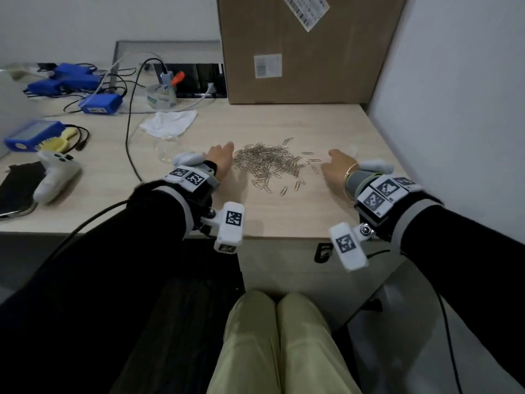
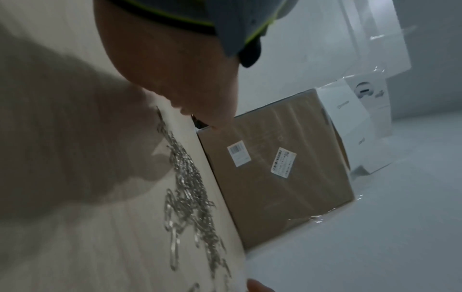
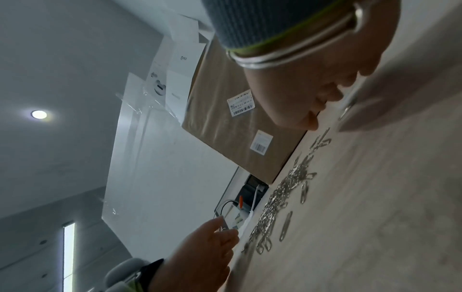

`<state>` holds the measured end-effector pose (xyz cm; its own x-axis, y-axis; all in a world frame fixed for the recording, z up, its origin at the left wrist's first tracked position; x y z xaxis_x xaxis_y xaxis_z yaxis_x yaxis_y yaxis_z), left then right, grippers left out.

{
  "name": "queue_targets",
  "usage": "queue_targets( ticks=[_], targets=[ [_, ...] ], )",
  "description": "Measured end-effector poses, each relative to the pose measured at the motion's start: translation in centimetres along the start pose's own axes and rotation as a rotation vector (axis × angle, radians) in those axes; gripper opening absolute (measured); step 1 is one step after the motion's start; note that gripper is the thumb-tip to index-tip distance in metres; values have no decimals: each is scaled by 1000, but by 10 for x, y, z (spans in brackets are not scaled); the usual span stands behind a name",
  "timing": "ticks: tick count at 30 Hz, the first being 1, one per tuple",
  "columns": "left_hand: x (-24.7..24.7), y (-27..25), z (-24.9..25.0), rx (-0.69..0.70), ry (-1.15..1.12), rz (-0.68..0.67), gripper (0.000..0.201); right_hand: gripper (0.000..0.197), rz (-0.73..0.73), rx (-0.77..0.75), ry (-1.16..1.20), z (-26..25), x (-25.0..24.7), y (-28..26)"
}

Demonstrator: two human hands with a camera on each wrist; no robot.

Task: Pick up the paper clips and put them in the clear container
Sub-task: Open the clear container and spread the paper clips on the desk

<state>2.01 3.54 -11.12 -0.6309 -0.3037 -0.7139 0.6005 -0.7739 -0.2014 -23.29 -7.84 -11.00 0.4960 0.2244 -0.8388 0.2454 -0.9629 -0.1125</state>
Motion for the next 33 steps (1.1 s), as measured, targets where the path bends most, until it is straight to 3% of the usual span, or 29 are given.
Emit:
queue_targets(
  ticks=[3,6,10,15,20,25,28,33],
  targets=[
    [13,41,-24,-8,91,19,61,39,-22,0,-142,-4,11,3],
    [16,8,1,6,85,-24,58,34,-71,-35,-203,-18,23,5],
    [40,-8,32,98,56,-165,59,32,-168,-132,-96,-56,49,-2],
    [44,-8,43,110,-89,-189,61,29,-204,-172,43,-80,56,3],
    [23,15,44,103,-34,-149,60,44,-129,-58,104,-65,24,33],
    [23,42,36,20,-20,-156,62,40,-153,16,43,-61,26,54],
    [37,40,43,36,-41,-213,64,32,-224,-64,-101,-75,43,51],
    [56,30,67,138,-84,-309,62,21,-247,-167,-15,-105,57,55]
  ],
)
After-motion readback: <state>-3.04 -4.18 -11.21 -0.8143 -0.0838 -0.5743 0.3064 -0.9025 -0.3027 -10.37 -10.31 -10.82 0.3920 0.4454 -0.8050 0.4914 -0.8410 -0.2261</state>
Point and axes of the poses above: each hand's wrist, its own y-axis towards the middle knuckle, its own x-axis out of the palm, z = x × y, the point moved 10 cm from there along y, towards the middle knuckle, and after that the axes turned 4 degrees about y, right-handed, at the moved point
